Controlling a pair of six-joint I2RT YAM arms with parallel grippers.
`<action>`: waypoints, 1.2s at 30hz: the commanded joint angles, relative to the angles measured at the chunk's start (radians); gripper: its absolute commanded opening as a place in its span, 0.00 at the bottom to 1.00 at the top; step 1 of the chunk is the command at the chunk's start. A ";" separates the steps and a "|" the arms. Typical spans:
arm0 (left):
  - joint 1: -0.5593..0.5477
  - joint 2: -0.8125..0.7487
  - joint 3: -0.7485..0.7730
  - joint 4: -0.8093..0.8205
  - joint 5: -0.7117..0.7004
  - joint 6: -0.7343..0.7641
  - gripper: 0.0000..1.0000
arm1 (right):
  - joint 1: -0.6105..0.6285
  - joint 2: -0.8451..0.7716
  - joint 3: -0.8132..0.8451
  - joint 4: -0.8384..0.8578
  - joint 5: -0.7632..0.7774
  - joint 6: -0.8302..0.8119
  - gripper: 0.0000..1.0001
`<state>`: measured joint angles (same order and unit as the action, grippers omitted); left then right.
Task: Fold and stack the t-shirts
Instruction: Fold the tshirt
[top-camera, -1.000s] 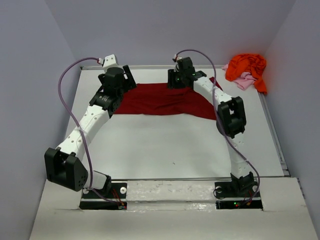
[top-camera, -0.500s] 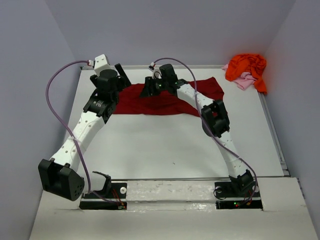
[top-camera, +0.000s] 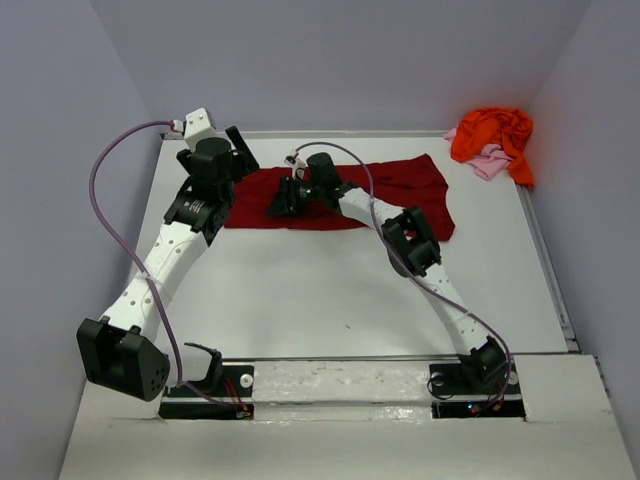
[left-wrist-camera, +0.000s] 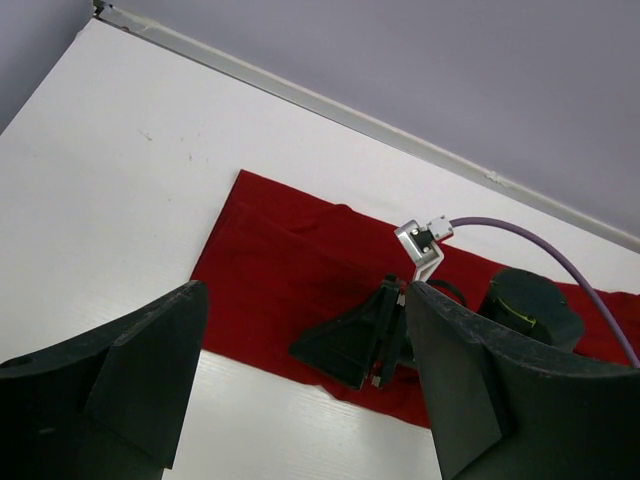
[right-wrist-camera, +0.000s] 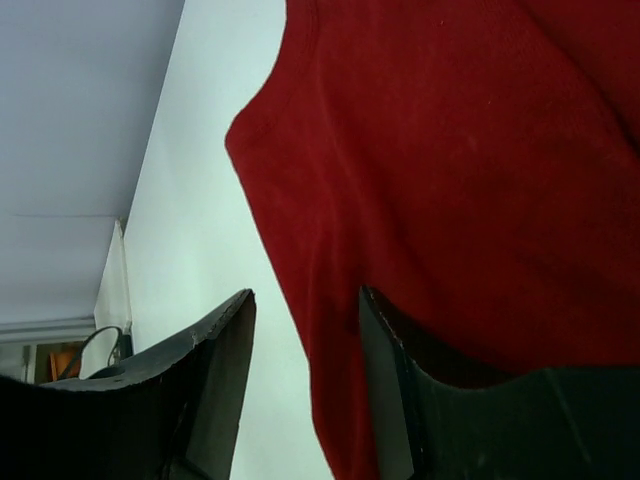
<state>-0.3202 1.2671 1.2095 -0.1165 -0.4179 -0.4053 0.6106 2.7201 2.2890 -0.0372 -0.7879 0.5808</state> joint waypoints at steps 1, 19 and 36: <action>0.001 -0.009 0.004 0.035 0.004 -0.003 0.89 | 0.005 -0.026 -0.034 0.042 0.007 0.013 0.52; 0.006 -0.018 0.007 0.032 0.001 0.002 0.89 | 0.075 -0.422 -0.742 -0.058 0.277 -0.125 0.49; 0.013 -0.014 0.010 0.031 0.011 0.000 0.89 | 0.359 -0.945 -1.615 0.191 0.458 0.137 0.48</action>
<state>-0.3122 1.2671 1.2095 -0.1173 -0.4080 -0.4049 0.9237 1.8107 0.8066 0.3054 -0.4461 0.6609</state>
